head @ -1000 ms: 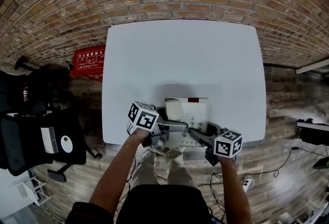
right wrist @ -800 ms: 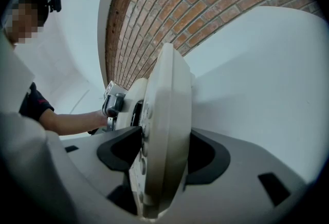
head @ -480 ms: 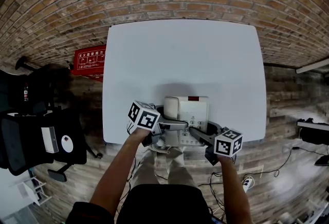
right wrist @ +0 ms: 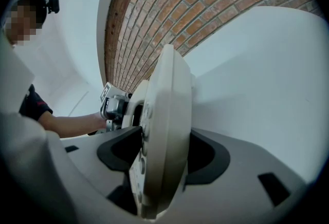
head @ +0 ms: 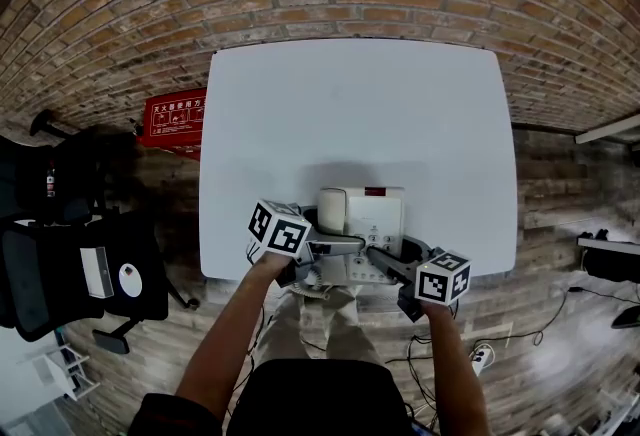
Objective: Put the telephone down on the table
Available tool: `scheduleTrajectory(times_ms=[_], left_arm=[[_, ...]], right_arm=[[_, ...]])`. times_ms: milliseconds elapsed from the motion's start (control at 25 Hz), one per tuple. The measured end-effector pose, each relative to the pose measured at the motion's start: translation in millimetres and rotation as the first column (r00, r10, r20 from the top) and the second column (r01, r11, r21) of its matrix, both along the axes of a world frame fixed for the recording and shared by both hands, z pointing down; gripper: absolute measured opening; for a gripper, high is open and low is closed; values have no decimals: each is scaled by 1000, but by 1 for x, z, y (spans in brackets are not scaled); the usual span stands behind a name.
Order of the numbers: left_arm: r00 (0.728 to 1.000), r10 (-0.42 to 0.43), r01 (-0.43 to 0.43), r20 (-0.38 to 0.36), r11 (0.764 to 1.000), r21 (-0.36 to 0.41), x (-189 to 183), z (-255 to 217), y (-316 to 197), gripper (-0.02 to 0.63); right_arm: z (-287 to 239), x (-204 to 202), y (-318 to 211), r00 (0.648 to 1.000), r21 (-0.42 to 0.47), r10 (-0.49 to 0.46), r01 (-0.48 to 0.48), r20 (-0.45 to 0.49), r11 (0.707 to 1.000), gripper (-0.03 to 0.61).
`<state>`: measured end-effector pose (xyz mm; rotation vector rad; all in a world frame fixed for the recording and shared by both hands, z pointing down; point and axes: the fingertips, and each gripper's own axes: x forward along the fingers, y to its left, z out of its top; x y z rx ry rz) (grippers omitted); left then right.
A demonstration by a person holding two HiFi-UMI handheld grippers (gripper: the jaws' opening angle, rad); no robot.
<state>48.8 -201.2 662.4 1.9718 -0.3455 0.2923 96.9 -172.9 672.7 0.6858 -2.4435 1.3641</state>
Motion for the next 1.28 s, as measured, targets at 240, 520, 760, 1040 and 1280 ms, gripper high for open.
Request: scheduleTrajectory(times_ms=[240, 520, 760, 1040, 1280], left_arm=[[1000, -5, 5, 31, 1000, 14, -5, 1, 2, 540], [998, -68, 68, 4, 996, 53, -19, -16, -7, 540], [996, -43, 36, 74, 995, 89, -26, -9, 3, 540], [983, -59, 28, 171, 983, 180, -48, -18, 8, 538], [953, -48, -41, 300, 958, 283, -56, -27, 13, 521]], right_arm=[[0, 0, -1, 1000, -9, 3, -3, 3, 1000, 265], [0, 2, -5, 1000, -5, 15, -15, 8, 1000, 259], [1, 1, -4, 1000, -5, 19, -19, 3, 1000, 259], [1, 1, -4, 1000, -3, 20, -20, 0, 1000, 261], [2, 1, -4, 1000, -1, 23, -23, -4, 1000, 261]])
